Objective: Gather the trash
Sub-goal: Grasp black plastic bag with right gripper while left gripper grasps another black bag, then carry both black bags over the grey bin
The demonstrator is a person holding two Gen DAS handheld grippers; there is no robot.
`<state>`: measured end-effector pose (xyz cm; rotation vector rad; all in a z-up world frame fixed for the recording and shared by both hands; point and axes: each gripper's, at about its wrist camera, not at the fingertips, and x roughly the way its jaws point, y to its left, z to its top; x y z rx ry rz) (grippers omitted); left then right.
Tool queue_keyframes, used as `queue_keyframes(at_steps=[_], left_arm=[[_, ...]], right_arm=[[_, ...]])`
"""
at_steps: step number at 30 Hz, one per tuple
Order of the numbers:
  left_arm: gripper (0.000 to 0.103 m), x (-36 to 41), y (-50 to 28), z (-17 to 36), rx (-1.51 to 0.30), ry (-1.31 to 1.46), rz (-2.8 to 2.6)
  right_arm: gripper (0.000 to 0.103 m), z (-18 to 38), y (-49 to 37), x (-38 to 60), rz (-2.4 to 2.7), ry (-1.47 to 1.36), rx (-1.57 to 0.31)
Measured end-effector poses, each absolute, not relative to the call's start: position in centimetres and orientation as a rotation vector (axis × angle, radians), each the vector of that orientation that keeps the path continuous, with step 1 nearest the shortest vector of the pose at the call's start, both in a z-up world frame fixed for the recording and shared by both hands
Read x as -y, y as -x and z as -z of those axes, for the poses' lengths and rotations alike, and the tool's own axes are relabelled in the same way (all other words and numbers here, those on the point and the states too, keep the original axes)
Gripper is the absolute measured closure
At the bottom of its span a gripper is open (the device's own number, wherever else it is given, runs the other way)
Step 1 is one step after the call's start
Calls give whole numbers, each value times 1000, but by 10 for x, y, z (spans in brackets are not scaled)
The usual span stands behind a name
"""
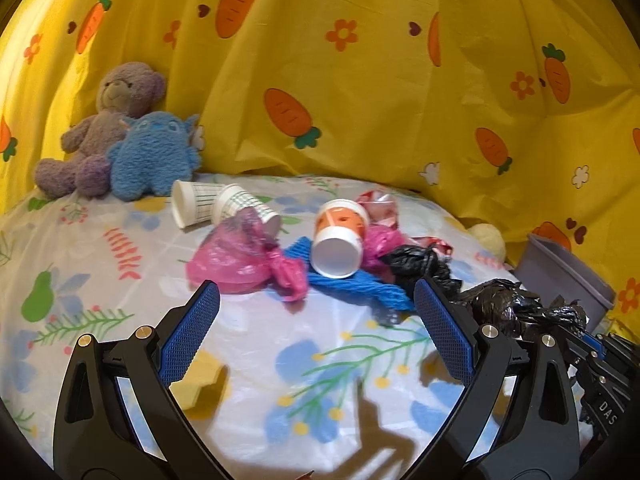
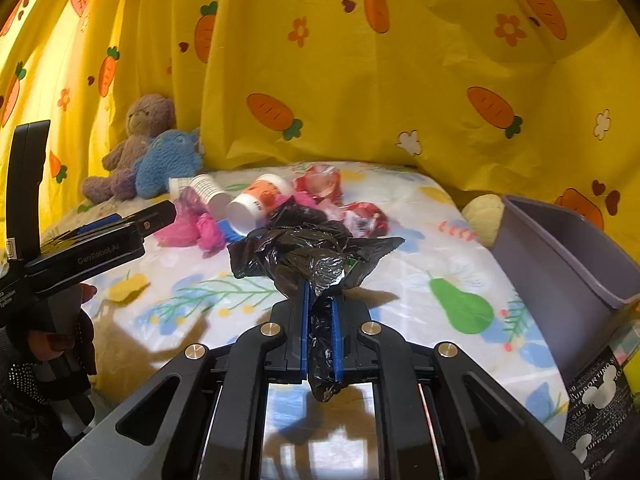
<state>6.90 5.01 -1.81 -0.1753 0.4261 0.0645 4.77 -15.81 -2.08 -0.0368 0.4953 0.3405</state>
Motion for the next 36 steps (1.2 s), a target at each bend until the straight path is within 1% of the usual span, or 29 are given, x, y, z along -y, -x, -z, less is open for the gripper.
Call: queue_keyframes(at_steps=[4,8,10,11,13,17,18,19,20,22,24,26,36], left_arm=[[8,-20,-89,15,-416,148,27],[18,0,-115,20,-471,159,129],[29,9,-126,26,-504,152,160],[31,13,-131,29,-524,144,178],[42,20,-141,37,-568,127,201],[57,28,-159,47,-639,123,235],[66,30,-162,49,-654,121,240],[80,31,-164,50,-660,117,248],[85,32,-166,52,-667,115,249],[98,33,-169,54,-674,118,253],[102,33,-169,54,-672,122,255],[103,33,-166,52,-655,126,259],[103,5,-106,-3,-430,197,222]], right_arm=[[93,17,-48,180,-305,2,-478],[93,18,-47,194,-277,-13,-477],[93,19,-46,200,-263,-20,-478],[93,19,-46,203,-258,-24,-477],[93,20,-46,207,-250,-28,-476],[93,22,-48,212,-241,-38,-484],[93,23,-48,213,-239,-40,-486],[93,23,-48,214,-237,-40,-487],[93,23,-49,215,-235,-42,-488],[93,23,-49,216,-233,-44,-486],[93,22,-49,216,-231,-45,-485],[93,22,-49,217,-229,-48,-486],[93,19,-43,219,-221,-53,-469]])
